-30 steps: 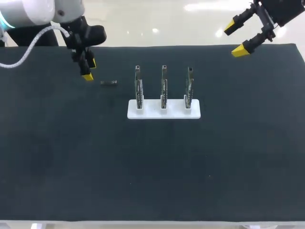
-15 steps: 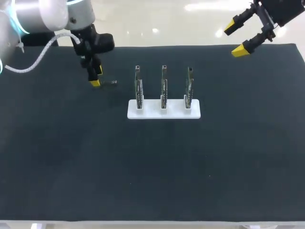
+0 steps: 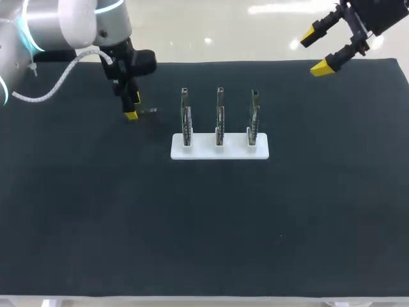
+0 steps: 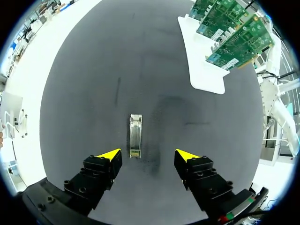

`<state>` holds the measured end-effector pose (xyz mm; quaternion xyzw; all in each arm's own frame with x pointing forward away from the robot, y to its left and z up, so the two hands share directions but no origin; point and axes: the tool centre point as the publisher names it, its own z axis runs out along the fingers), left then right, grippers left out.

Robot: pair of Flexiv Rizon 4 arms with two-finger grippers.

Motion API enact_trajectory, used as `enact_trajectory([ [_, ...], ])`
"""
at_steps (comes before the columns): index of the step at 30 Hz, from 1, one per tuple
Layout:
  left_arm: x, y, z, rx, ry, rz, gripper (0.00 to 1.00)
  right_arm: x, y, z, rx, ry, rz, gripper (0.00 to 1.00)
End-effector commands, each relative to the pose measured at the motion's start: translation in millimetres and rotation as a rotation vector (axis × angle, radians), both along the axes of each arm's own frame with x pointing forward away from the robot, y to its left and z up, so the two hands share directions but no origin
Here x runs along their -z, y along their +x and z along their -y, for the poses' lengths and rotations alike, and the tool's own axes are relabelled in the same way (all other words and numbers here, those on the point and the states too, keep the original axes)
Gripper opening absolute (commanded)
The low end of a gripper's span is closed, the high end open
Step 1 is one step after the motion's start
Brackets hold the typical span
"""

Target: Pick up the optical module with the left hand, and insert it into the network port with the right hand.

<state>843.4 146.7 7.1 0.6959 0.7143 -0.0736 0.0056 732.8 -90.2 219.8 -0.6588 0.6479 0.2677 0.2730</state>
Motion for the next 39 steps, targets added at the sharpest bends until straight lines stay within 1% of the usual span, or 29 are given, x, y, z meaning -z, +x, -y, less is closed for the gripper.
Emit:
enact_trajectory([
  [1, -5.3, 5.2, 2, 0.0, -0.007, -0.013, 1.0, 0, -0.6, 0, 0.001, 0.001, 0.002, 1.0],
  [16, -5.3, 5.2, 2, 0.0, -0.007, -0.013, 1.0, 0, -0.6, 0, 0.001, 0.001, 0.002, 1.0],
  [20, -3.0, 4.5, -1, -0.007, 0.007, -0.011, 1.0, 0, -0.6, 0, 0.001, 0.001, 0.002, 1.0],
  [26, -6.1, 8.0, 7, -0.007, -0.01, -0.008, 1.0, 0, -0.6, 0, 0.001, 0.001, 0.002, 1.0],
  [30, -4.3, 9.8, 8, -0.002, -0.009, 0.003, 1.0, 0, -0.6, 0, 0.001, 0.001, 0.002, 1.0],
  [37, 7.0, 15.0, 6, -0.003, 0.019, 0.017, 1.0, 0, -0.6, 0, 0.001, 0.001, 0.002, 1.0],
  [39, 9.0, 15.9, 6, 0.0, 0.018, 0.023, 1.0, 0, -0.6, 0, 0.001, 0.001, 0.002, 1.0],
])
